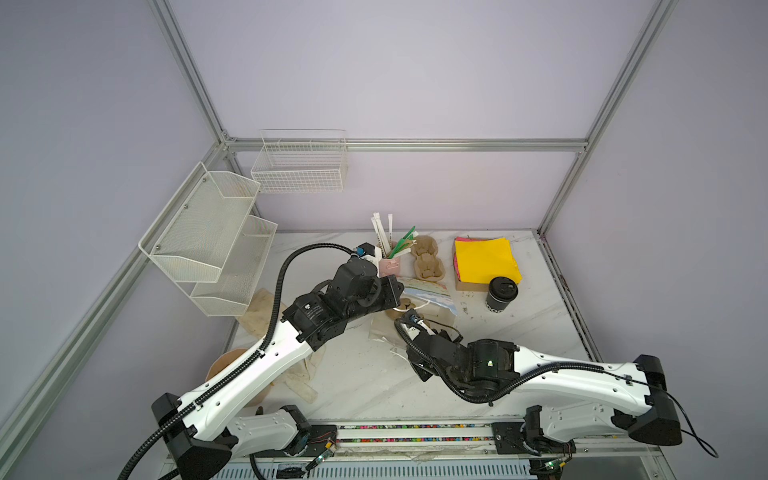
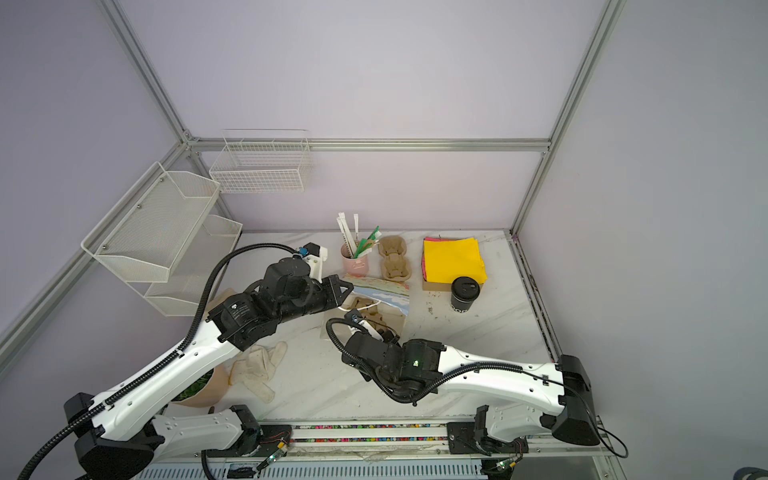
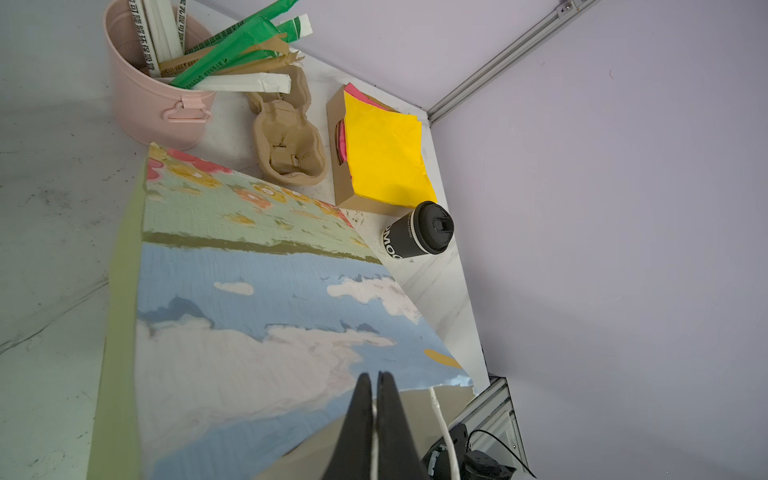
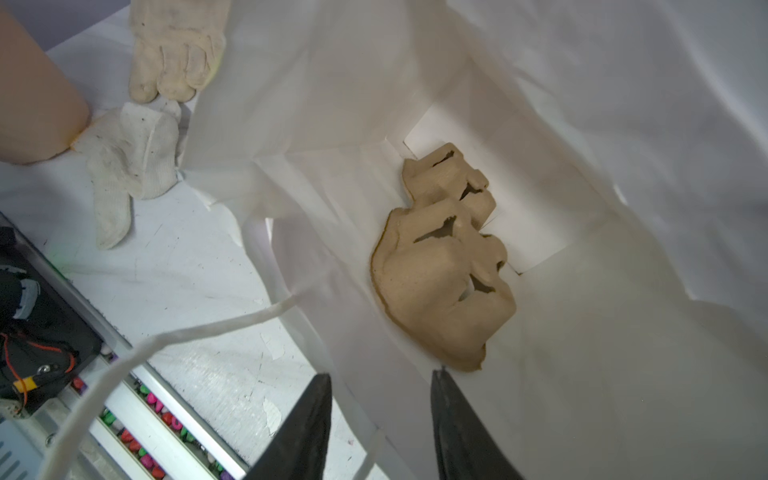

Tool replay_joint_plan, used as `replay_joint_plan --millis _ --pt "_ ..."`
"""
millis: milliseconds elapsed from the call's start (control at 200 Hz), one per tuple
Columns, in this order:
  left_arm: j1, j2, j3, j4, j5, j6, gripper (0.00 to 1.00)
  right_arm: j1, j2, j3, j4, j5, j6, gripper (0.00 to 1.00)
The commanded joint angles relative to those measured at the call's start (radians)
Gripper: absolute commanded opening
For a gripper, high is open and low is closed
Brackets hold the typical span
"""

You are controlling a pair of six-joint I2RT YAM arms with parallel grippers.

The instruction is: Pack the takeout coffee

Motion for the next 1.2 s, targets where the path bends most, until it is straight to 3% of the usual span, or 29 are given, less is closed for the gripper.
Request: replay_joint_plan --millis 0,400,755,930,1195 --pt "0.003 0.000 -0.012 0.051 0.036 0.025 0.00 -0.005 0.000 -0.022 0.025 0.074 -0.014 0.46" --pt "0.004 -0.014 -0.032 0.106 0.103 0.048 0.00 -0.051 0.077 -0.054 0.054 0.075 0.000 0.54" --pt "0.001 -0.070 -0.152 0.190 0.142 0.025 0.00 -0.111 0.123 -0.042 0.191 -0.106 0.155 0.69" --pt "-0.002 -0.101 -0.184 0.208 0.138 0.033 0.00 -0.122 0.133 -0.051 0.193 -0.059 0.251 0.77" --pt "-0.001 -0.120 -0.205 0.209 0.120 0.038 0.00 -0.148 0.048 -0.135 0.194 0.036 0.363 0.81"
